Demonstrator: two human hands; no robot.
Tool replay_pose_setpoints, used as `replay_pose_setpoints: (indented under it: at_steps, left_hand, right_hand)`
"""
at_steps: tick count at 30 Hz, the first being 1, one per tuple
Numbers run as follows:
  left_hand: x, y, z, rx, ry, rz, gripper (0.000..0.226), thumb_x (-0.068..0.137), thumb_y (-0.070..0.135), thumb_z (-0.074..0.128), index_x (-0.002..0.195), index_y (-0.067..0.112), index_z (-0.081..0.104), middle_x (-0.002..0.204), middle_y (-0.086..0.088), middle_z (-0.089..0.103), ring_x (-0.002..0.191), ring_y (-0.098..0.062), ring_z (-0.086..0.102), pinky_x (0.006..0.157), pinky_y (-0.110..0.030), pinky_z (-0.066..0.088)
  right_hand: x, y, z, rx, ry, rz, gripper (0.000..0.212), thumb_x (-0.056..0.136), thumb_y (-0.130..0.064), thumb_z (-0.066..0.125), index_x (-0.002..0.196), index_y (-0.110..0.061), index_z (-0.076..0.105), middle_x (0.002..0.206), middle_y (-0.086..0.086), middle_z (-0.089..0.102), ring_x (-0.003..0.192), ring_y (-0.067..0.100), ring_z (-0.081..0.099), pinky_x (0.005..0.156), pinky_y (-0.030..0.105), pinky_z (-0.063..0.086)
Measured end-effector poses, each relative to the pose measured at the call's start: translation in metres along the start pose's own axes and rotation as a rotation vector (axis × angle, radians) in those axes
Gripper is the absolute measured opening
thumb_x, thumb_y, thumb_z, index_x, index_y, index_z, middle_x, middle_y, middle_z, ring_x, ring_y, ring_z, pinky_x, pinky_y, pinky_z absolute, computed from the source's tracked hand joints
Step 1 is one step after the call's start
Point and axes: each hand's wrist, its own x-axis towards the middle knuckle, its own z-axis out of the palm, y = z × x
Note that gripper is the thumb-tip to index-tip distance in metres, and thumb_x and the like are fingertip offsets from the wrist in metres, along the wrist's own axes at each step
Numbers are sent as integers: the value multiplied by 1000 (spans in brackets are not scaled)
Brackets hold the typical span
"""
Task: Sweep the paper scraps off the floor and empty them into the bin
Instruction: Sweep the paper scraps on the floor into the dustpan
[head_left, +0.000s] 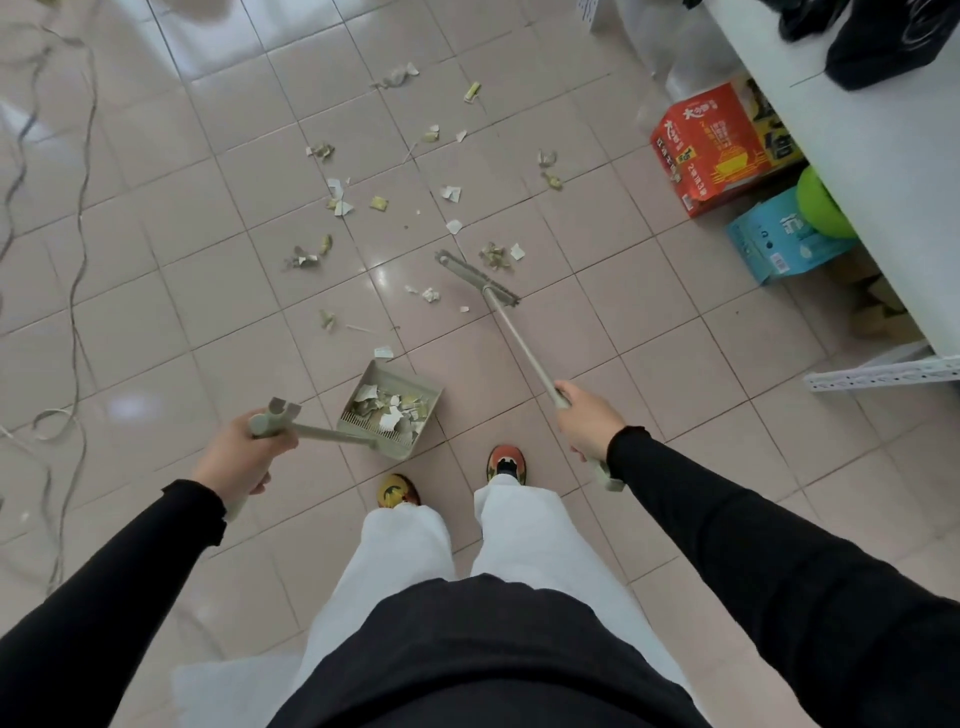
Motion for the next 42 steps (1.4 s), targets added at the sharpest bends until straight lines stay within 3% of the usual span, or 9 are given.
replay_pose_setpoints:
  at_steps: [5, 8, 14, 17, 24, 29, 33, 35, 42]
  left_hand:
    - [18, -17, -39, 14, 27, -20, 21, 92, 5, 62, 112, 0, 63, 71, -10, 43, 55, -21, 39, 52, -26, 34]
    - [37, -20, -59, 41, 11, -11, 21, 91, 4, 61, 111, 0, 63, 70, -10, 44, 54, -21, 39, 52, -25, 34]
    - [71, -15, -89, 47, -45, 4, 18, 89, 6, 61, 106, 1, 63, 70, -7, 50, 53, -19, 41, 49, -24, 36]
    - [83, -13, -97, 48, -79, 14, 22, 90, 10, 59, 109, 0, 63, 84, -11, 58, 55, -18, 42, 49, -24, 38]
    - [88, -3, -104, 68, -135, 64, 28, 94, 12, 57, 117, -3, 59, 100, -16, 62, 55, -17, 41, 49, -25, 38]
    - [87, -1, -106, 108, -152, 74, 27, 92, 10, 58, 115, -3, 60, 92, -12, 60, 55, -18, 41, 48, -25, 37]
    - [88, 6, -106, 150, -167, 84, 26, 92, 10, 58, 115, -2, 60, 95, -13, 61, 55, -17, 42, 49, -25, 38]
    - [90, 8, -106, 148, -176, 80, 27, 93, 11, 57, 116, -2, 59, 98, -14, 62, 56, -17, 42, 49, -26, 38]
    - [95, 7, -105, 160, -189, 83, 24, 93, 10, 58, 114, -2, 59, 94, -14, 62, 56, -18, 43, 50, -27, 39]
  right_hand:
    - [48, -46, 35, -194, 28, -1, 41, 95, -9, 33, 134, -12, 48, 116, 20, 61, 85, 34, 60, 75, 43, 54]
    - [68, -73, 67, -248, 28, 33, 41, 94, -6, 36, 131, -6, 52, 107, 17, 60, 89, 32, 57, 84, 43, 53]
    - [68, -103, 140, -390, -70, 61, 37, 95, -5, 43, 130, 1, 55, 108, 17, 65, 84, 29, 64, 79, 39, 55]
    - [50, -90, 158, -514, -85, 67, 39, 98, -11, 39, 134, -7, 54, 119, 17, 65, 97, 32, 64, 80, 36, 54]
    - [-19, -48, 123, -675, 4, 12, 54, 97, -11, 35, 149, -28, 37, 103, 9, 65, 83, 26, 60, 63, 29, 48]
    - [-42, -50, 130, -238, 85, 74, 51, 98, -10, 35, 145, -28, 46, 79, -4, 55, 59, 16, 48, 48, 24, 37]
    - [-2, -71, 172, -158, 24, 127, 44, 94, -5, 34, 133, -9, 53, 102, 10, 62, 73, 24, 53, 62, 31, 47]
    - [5, -79, 198, -178, -48, 178, 43, 94, -4, 35, 133, -6, 52, 91, 8, 56, 71, 25, 53, 69, 36, 52]
    - [-62, -78, 199, 85, -226, 204, 49, 99, -11, 36, 146, -22, 42, 88, 7, 53, 53, 13, 45, 39, 22, 40]
